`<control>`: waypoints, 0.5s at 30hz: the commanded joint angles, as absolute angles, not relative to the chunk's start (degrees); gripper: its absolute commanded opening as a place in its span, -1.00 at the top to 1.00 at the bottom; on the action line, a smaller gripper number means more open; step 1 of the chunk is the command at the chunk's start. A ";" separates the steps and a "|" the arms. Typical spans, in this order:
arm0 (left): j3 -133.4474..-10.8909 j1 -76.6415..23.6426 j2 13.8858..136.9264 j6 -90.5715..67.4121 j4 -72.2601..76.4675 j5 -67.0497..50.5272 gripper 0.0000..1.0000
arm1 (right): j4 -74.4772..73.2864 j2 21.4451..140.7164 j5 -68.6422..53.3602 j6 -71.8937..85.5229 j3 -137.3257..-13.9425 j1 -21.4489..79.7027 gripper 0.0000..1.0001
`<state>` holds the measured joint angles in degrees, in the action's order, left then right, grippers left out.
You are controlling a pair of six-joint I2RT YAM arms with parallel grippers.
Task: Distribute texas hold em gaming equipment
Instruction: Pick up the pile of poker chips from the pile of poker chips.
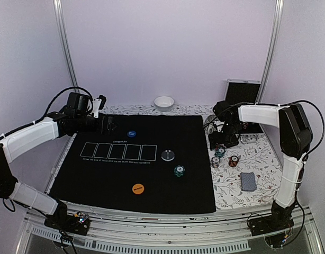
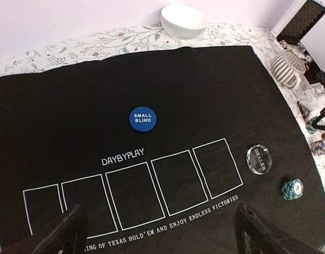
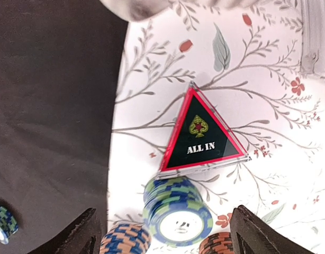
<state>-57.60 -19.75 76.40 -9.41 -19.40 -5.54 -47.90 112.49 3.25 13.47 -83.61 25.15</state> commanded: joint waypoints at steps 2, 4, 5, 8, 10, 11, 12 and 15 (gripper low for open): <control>-57.92 -19.28 75.12 -8.61 -20.52 -5.12 -0.95 | -47.49 115.34 3.43 12.86 -83.36 24.79 -0.61; -57.92 -19.30 75.21 -8.53 -20.48 -5.03 -0.96 | -47.47 115.80 3.81 12.92 -82.96 24.79 -0.52; -57.90 -19.32 75.23 -8.53 -20.48 -5.01 -0.96 | -47.51 116.07 3.85 12.92 -82.84 24.79 -0.48; -57.92 -19.31 75.27 -8.53 -20.39 -5.05 -0.96 | -47.59 116.89 3.86 12.68 -82.83 24.81 -0.39; -57.94 -19.25 75.28 -8.53 -20.43 -5.08 -0.96 | -47.65 117.24 4.20 12.62 -83.03 24.82 -0.21; -57.92 -19.26 75.20 -8.50 -20.47 -5.10 -0.96 | -47.68 117.20 4.38 12.72 -83.12 24.81 -0.11; -57.92 -19.27 75.23 -8.52 -20.47 -5.08 -0.96 | -47.72 117.12 4.47 12.78 -83.14 24.83 -0.01; -57.83 -19.30 75.15 -8.39 -20.48 -4.92 -0.95 | -48.19 117.02 4.49 12.77 -83.51 24.79 0.13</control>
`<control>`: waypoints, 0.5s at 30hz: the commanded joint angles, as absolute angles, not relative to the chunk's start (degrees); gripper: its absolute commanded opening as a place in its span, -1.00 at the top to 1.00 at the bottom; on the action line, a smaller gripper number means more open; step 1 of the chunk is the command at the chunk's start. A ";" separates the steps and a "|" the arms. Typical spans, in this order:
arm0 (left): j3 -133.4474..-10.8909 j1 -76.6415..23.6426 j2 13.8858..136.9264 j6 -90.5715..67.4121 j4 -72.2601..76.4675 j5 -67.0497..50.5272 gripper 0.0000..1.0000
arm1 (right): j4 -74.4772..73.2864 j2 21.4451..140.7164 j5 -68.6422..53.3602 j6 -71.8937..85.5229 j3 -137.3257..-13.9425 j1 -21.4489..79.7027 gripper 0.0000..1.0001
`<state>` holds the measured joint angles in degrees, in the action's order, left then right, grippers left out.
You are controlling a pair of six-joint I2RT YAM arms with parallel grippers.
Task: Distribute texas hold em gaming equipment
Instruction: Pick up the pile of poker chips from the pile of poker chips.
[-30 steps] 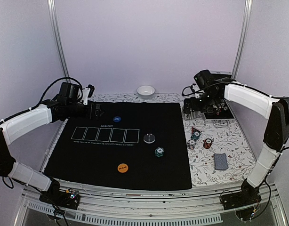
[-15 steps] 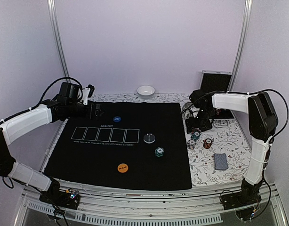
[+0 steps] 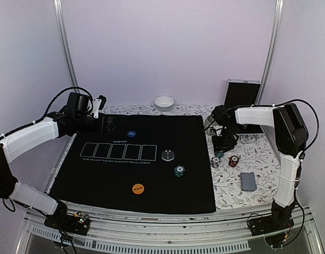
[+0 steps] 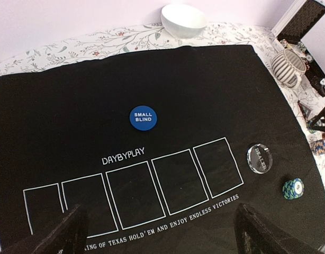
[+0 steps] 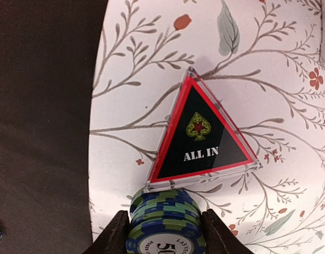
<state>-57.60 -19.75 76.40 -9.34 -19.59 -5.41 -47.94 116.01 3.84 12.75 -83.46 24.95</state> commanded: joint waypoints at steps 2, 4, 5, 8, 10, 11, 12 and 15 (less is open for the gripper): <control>-57.83 -19.27 75.14 -8.44 -20.48 -4.91 -0.96 | -48.66 117.15 4.48 12.79 -83.75 24.79 0.11; -57.88 -19.25 75.02 -8.41 -20.40 -4.90 -0.95 | -48.86 117.13 4.76 12.71 -83.69 24.79 0.12; -57.91 -19.25 74.99 -8.43 -20.47 -4.92 -0.96 | -48.93 117.11 5.09 12.67 -83.61 24.79 0.16; -57.92 -19.29 74.95 -8.35 -20.48 -4.81 -0.96 | -49.76 117.02 6.49 12.62 -84.09 24.79 0.49; -57.91 -19.25 74.91 -8.35 -20.48 -4.80 -0.96 | -50.69 116.61 7.68 12.57 -84.99 24.79 0.59; -57.92 -19.26 74.89 -8.27 -20.46 -4.83 -0.96 | -51.31 116.31 8.40 12.45 -85.70 24.79 0.60; -57.92 -19.32 74.88 -8.27 -20.52 -4.76 -0.96 | -51.94 115.90 8.96 12.36 -86.57 24.79 0.70; -58.05 -19.25 74.85 -8.31 -20.46 -4.75 -0.96 | -53.66 114.21 9.44 11.83 -89.78 24.83 0.84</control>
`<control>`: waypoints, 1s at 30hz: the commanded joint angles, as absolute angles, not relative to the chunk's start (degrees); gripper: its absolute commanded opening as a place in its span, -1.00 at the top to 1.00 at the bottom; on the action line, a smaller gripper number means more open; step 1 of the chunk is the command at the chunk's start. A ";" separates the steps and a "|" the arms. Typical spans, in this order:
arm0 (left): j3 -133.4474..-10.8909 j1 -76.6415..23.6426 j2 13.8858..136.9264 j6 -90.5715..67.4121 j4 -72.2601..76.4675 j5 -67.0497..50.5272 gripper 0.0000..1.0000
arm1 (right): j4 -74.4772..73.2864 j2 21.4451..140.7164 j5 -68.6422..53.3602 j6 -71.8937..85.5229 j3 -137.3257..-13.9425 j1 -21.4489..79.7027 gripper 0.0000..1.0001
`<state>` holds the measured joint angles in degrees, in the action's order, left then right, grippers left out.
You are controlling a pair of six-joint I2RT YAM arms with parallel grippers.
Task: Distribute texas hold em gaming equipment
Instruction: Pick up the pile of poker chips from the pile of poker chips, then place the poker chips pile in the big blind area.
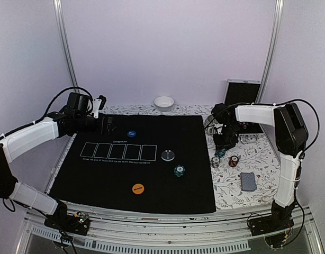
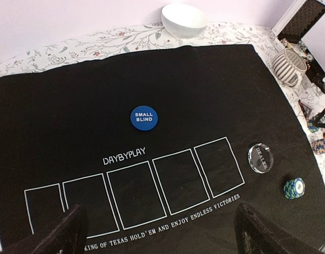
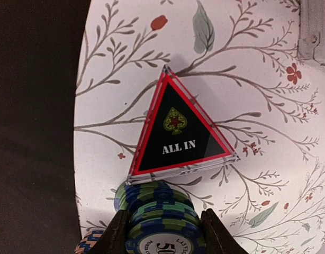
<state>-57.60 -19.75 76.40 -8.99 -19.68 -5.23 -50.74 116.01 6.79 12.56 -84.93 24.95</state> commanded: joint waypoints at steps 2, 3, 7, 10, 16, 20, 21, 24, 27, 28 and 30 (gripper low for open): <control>-58.10 -19.25 74.75 -8.35 -20.47 -4.78 -0.96 | -54.80 112.93 8.81 11.48 -92.12 25.19 0.87; -58.05 -19.28 74.79 -8.35 -20.43 -4.89 -0.96 | -55.50 112.40 8.64 11.31 -93.31 25.69 0.88; -57.93 -19.23 74.52 -8.48 -20.40 -5.07 -0.96 | -58.35 111.25 8.04 11.87 -99.70 31.21 0.90; -57.76 -19.12 74.41 -8.82 -20.37 -5.16 -0.96 | -59.27 112.26 7.09 13.16 -105.85 38.92 0.91; -57.15 -18.68 74.13 -9.65 -20.71 -6.07 -0.96 | -58.86 120.74 3.83 15.02 -116.35 55.10 0.91; -56.50 -18.55 73.18 -9.76 -21.09 -6.09 -0.96 | -58.89 127.72 2.16 15.29 -121.23 62.09 0.92; -56.37 -18.62 73.02 -9.76 -21.10 -6.09 -0.96 | -59.18 129.43 1.70 15.29 -122.01 63.68 0.92; -56.25 -18.53 72.49 -9.68 -21.09 -6.22 -0.96 | -61.37 133.74 2.29 15.40 -123.77 67.12 0.92; -56.27 -18.46 72.58 -9.67 -21.03 -6.50 -0.96 | -62.92 137.52 2.96 15.69 -123.58 69.40 0.93; -56.29 -18.48 72.64 -9.69 -21.01 -6.59 -0.96 | -63.52 138.00 3.65 15.65 -123.38 69.91 0.93; -56.25 -18.46 72.78 -9.67 -20.94 -6.76 -0.96 | -64.19 138.49 4.40 15.86 -122.53 70.65 0.93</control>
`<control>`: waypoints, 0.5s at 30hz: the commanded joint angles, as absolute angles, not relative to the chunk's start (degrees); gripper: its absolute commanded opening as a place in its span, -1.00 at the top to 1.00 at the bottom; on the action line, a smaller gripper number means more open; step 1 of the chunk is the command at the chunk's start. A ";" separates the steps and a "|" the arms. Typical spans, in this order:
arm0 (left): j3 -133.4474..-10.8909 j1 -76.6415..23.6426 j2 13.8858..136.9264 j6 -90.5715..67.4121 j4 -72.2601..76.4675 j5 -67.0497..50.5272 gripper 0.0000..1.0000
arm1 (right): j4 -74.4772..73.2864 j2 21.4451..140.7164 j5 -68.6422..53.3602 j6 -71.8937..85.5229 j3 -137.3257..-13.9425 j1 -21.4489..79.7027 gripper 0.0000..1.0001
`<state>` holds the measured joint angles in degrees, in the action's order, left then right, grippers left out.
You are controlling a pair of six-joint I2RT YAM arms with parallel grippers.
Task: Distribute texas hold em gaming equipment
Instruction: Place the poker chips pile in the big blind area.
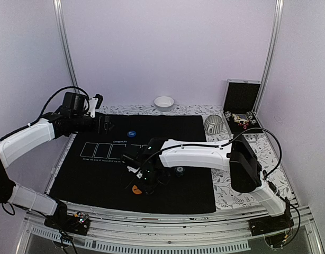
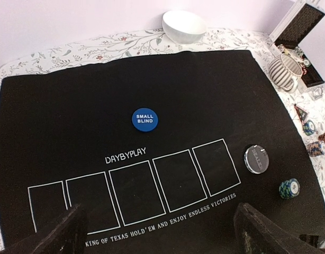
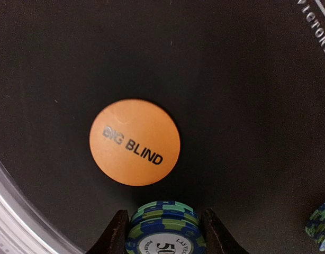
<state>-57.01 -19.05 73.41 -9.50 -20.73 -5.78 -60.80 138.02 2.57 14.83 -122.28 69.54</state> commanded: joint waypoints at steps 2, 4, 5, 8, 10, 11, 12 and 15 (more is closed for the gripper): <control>-56.18 -18.46 72.92 -9.71 -20.84 -6.90 -0.96 | -63.62 138.43 3.96 15.99 -120.98 70.66 0.93; -56.17 -18.47 73.01 -9.76 -20.76 -6.94 -0.96 | -63.09 138.71 3.35 15.92 -120.18 70.73 0.93; -56.16 -18.48 72.92 -9.76 -20.76 -6.94 -0.96 | -63.03 139.03 3.26 15.84 -120.15 70.75 0.93; -56.12 -18.48 72.90 -9.67 -20.75 -6.91 -0.96 | -62.70 139.92 3.53 15.74 -120.15 70.77 0.92; -56.08 -18.47 72.82 -9.58 -20.74 -6.77 -0.96 | -62.62 140.53 3.73 15.69 -120.27 70.77 0.87; -56.07 -18.41 72.86 -9.51 -20.74 -6.72 -0.96 | -62.65 140.80 3.77 15.58 -120.32 70.75 0.80; -56.15 -18.40 72.86 -9.49 -20.76 -6.74 -0.96 | -62.73 141.00 3.78 15.50 -120.32 70.75 0.68; -56.16 -18.44 72.84 -9.49 -20.74 -6.69 -0.96 | -63.28 141.46 4.01 15.47 -120.24 70.84 0.28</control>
